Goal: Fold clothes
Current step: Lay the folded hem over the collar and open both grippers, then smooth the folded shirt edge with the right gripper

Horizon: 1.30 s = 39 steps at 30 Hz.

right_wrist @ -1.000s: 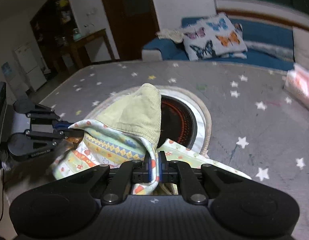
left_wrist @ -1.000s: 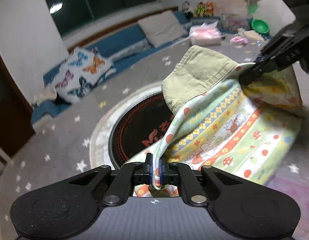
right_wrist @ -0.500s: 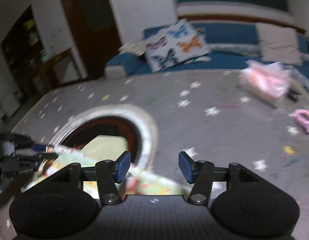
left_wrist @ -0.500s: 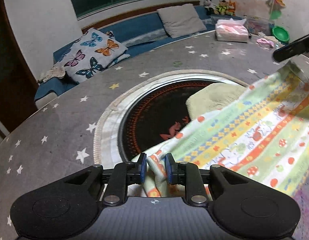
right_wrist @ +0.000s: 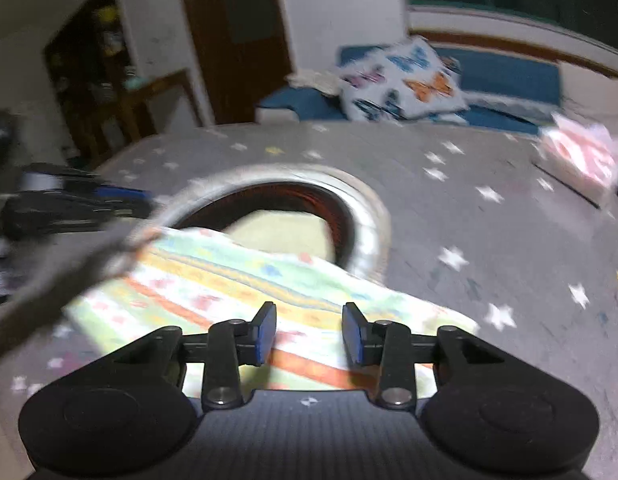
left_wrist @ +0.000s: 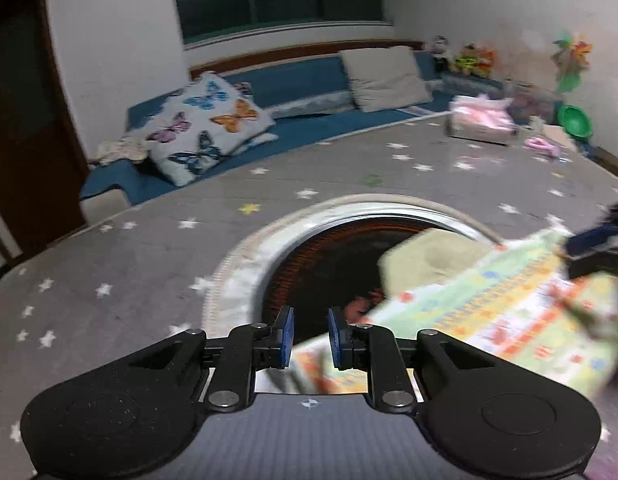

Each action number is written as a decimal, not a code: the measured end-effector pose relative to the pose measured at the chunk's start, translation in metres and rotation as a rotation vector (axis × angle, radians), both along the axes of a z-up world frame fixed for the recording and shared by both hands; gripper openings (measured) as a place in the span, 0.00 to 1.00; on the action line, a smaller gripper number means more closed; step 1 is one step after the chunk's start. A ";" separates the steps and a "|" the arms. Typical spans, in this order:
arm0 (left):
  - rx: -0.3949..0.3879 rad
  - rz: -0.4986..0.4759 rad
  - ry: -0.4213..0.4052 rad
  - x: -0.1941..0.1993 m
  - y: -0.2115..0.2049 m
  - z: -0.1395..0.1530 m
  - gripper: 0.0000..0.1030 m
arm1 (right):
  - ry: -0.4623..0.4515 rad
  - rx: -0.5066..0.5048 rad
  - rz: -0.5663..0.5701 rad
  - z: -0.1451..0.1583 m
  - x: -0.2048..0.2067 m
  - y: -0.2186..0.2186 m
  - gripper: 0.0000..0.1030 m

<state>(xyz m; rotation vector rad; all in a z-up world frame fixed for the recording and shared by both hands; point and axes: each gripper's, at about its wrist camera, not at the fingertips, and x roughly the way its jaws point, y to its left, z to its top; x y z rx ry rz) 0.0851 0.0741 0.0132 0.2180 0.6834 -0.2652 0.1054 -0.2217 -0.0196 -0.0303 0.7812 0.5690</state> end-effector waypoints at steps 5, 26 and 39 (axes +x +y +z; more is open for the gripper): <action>-0.035 -0.113 0.045 -0.005 -0.028 -0.009 0.20 | 0.053 0.036 -0.134 -0.013 0.018 -0.025 0.08; -0.085 -0.091 0.056 -0.002 -0.039 -0.026 0.21 | 0.010 0.009 0.064 -0.010 0.031 0.051 0.13; -0.091 0.020 0.035 -0.088 -0.001 -0.034 0.21 | -0.080 -0.051 0.279 -0.014 -0.047 0.097 0.36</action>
